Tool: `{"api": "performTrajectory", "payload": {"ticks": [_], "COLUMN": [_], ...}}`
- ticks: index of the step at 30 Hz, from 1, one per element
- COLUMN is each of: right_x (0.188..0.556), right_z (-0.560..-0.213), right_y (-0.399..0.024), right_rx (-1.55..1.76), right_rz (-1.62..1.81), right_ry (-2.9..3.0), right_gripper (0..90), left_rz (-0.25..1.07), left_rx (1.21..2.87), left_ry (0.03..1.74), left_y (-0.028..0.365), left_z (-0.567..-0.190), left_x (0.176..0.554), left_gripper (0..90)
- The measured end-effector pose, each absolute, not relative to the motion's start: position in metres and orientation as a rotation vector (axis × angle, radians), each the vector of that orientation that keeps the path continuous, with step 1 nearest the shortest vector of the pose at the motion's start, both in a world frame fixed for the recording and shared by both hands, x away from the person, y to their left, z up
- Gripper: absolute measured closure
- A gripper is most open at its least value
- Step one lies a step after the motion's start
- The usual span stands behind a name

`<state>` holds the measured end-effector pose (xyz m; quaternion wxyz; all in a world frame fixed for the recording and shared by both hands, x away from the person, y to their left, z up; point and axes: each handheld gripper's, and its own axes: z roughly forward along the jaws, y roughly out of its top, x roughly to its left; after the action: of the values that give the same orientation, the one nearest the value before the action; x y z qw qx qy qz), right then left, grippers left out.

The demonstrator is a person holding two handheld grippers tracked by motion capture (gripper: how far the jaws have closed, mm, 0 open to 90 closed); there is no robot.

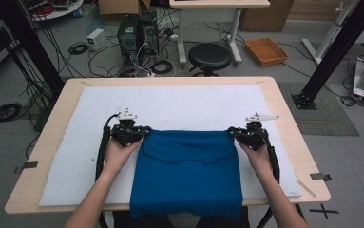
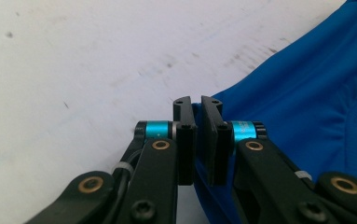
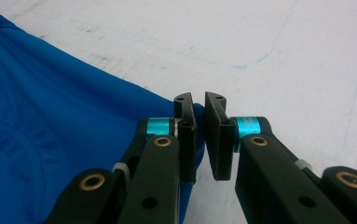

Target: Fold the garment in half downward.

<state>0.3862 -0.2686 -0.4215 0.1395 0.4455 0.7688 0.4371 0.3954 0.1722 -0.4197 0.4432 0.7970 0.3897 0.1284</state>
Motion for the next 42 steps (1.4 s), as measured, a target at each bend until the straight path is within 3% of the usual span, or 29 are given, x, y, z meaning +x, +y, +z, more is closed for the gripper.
{"api": "performTrajectory", "payload": {"ticks": [9, 24, 27, 28, 31, 35, 42], "right_x": [0.42, 0.454, 0.455, 0.453, 0.445, 0.432, 0.394], "right_z": [-0.425, -0.43, -0.431, -0.43, -0.422, -0.412, -0.406], "right_y": [-0.262, -0.252, -0.251, -0.251, -0.253, -0.256, -0.257], "right_rx": [1.266, 1.245, 1.239, 1.25, 1.231, 1.232, 1.256], "right_rz": [1.202, 1.173, 1.179, 1.158, 1.168, 1.195, 1.27], "right_ry": [2.228, 2.278, 2.274, 2.267, 2.239, 2.221, 2.203], "right_gripper": [83.8, 83.7, 81.5, 75.5, 69.1, 67.4, 66.8], "left_rz": [0.364, 0.381, 0.419, 0.435, 0.463, 0.381, 0.086], "left_rx": [2.007, 1.983, 1.993, 1.989, 1.96, 1.913, 1.866], "left_ry": [0.995, 1.051, 1.05, 1.053, 1.058, 1.067, 1.129], "left_y": [0.169, 0.175, 0.175, 0.175, 0.182, 0.192, 0.203], "left_z": [-0.426, -0.429, -0.427, -0.425, -0.419, -0.418, -0.432], "left_x": [0.43, 0.439, 0.437, 0.435, 0.424, 0.401, 0.377], "left_gripper": [84.5, 83.5, 77.4, 68.1, 59.0, 59.1, 67.8]}}
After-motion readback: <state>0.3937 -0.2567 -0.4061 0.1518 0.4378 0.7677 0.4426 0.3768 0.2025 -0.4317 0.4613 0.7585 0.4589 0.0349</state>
